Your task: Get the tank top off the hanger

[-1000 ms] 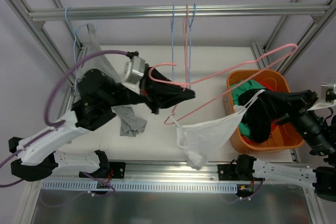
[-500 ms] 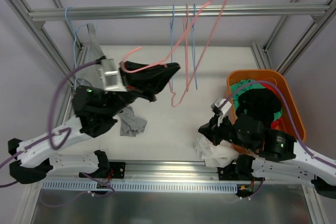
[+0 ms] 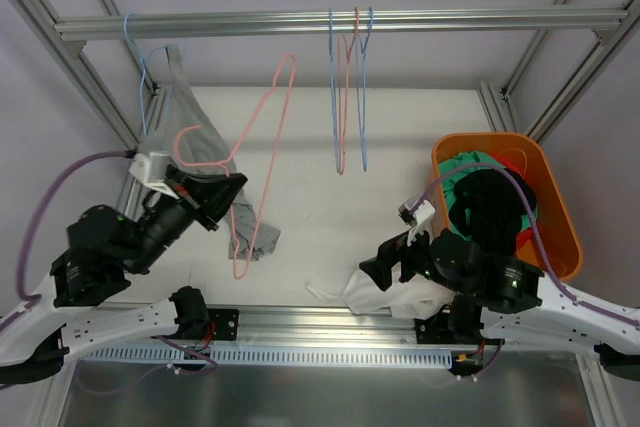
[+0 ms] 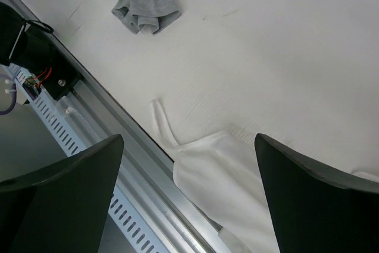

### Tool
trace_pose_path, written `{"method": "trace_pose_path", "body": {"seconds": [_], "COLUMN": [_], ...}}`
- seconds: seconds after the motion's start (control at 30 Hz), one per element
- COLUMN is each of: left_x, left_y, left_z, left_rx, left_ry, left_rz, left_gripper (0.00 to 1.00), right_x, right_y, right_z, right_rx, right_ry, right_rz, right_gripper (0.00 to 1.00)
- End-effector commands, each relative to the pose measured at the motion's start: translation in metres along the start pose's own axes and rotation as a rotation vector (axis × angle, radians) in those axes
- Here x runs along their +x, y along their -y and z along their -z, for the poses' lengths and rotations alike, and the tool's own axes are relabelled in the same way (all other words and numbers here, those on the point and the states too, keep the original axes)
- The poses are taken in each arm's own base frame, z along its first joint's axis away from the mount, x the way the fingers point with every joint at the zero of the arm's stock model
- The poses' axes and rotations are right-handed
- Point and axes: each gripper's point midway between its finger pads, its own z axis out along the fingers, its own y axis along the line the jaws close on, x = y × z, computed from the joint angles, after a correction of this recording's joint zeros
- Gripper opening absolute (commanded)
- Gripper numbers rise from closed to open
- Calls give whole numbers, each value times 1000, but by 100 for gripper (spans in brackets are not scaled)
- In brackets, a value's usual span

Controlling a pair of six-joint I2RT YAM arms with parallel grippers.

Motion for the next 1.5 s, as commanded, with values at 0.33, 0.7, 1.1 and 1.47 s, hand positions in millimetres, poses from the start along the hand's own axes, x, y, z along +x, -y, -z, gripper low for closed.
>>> {"method": "trace_pose_path", "body": {"seconds": [0.33, 0.7, 1.1, 1.47], "left_x": [97, 43, 32, 60], "left_y": [-65, -63, -100, -114], "left_z": [-88, -187, -223, -250], "left_rx": [-480, -432, -456, -455], "left_ry": [-483, -498, -485, -532], "left_rz": [-85, -204, -194, -170], "left_gripper": [0, 0, 0, 0], "right_x": [-2, 4, 9, 22], "right_y": [55, 57, 61, 66], "right_z": [33, 38, 45, 40], "right_rx": [297, 272, 244, 259], "right_ry": [-21, 4, 37, 12], "right_rz": [-16, -49, -48, -34], "right_gripper": [100, 100, 99, 99]}}
